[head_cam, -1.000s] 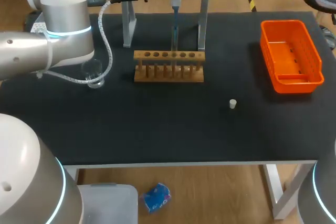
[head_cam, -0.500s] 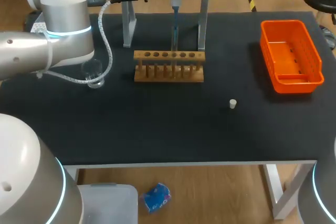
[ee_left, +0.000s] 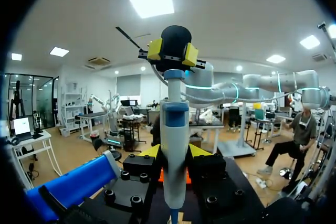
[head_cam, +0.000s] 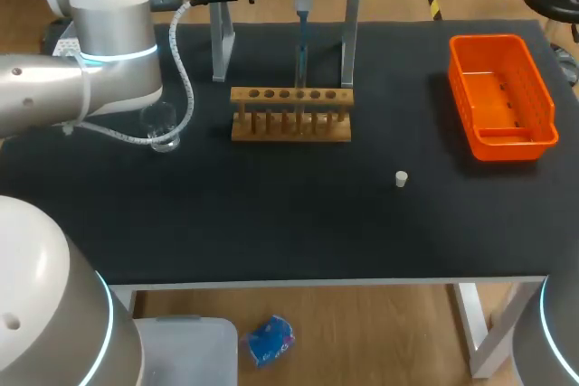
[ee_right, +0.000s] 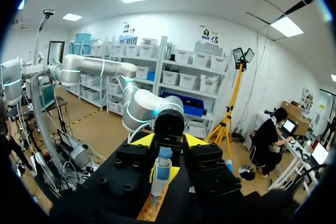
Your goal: Invert the test tube, pick up the pipette, mount the tip to pipette, aspirate from beaker and dispense into the tube, eject the tip, return the pipette, and cap with the stopper.
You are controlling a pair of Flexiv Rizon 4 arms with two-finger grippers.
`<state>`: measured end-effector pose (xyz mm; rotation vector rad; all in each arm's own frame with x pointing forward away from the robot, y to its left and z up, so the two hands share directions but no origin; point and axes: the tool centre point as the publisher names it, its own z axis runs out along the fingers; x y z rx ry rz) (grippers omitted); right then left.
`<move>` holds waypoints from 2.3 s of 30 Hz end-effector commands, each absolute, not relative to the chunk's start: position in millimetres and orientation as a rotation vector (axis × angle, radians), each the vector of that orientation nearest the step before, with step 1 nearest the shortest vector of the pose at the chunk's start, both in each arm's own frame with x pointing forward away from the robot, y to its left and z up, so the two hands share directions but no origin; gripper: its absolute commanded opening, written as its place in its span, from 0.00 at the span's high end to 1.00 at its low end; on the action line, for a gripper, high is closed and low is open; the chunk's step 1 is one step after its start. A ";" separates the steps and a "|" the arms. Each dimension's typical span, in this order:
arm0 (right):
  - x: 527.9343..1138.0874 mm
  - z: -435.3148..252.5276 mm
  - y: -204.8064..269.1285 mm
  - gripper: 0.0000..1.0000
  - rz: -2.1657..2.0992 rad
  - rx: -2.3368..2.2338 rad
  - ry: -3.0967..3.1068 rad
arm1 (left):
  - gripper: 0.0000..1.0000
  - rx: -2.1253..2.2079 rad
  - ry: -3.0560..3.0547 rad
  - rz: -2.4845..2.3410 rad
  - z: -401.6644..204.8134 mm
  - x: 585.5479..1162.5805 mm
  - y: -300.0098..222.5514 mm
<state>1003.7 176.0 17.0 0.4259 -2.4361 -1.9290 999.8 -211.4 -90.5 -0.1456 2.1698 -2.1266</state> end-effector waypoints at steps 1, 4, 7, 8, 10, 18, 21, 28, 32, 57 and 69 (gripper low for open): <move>1002.8 17.1 175.1 1.00 -1.928 0.425 -2.439 | 1.00 -0.149 2.166 -2.124 -90.3 999.1 -212.3; 1002.8 17.1 175.1 1.00 -1.928 0.425 -2.439 | 1.00 -0.149 2.166 -2.124 -90.3 999.1 -212.3; 1005.9 16.3 178.8 1.00 -2.043 0.347 -2.303 | 1.00 -0.149 2.166 -2.124 -90.3 999.1 -212.3; 1007.0 15.7 180.6 1.00 -2.061 0.327 -2.257 | 1.00 -0.149 2.166 -2.124 -90.3 999.1 -212.3; 1008.2 13.9 184.5 1.00 -2.079 0.303 -2.214 | 1.00 -0.149 2.166 -2.124 -90.3 999.1 -212.3; 1007.8 8.3 203.1 1.00 -2.076 0.284 -2.108 | 1.00 -0.149 2.166 -2.124 -90.3 999.1 -212.3; 1007.6 8.7 207.2 1.00 -2.085 0.286 -2.074 | 1.00 -0.149 2.166 -2.124 -90.3 999.1 -212.3; 1006.5 9.3 211.9 1.00 -2.072 0.286 -2.068 | 1.00 -0.149 2.166 -2.124 -90.3 999.1 -212.3; 1005.5 7.6 213.6 1.00 -2.067 0.282 -2.063 | 1.00 -0.149 2.166 -2.124 -90.3 999.1 -212.3; 1005.9 -8.7 217.9 1.00 -2.063 0.249 -2.026 | 1.00 -0.149 2.166 -2.124 -90.3 999.1 -212.3; 1004.4 -14.9 216.2 1.00 -2.056 0.230 -2.023 | 1.00 -0.149 2.166 -2.124 -90.3 999.1 -212.3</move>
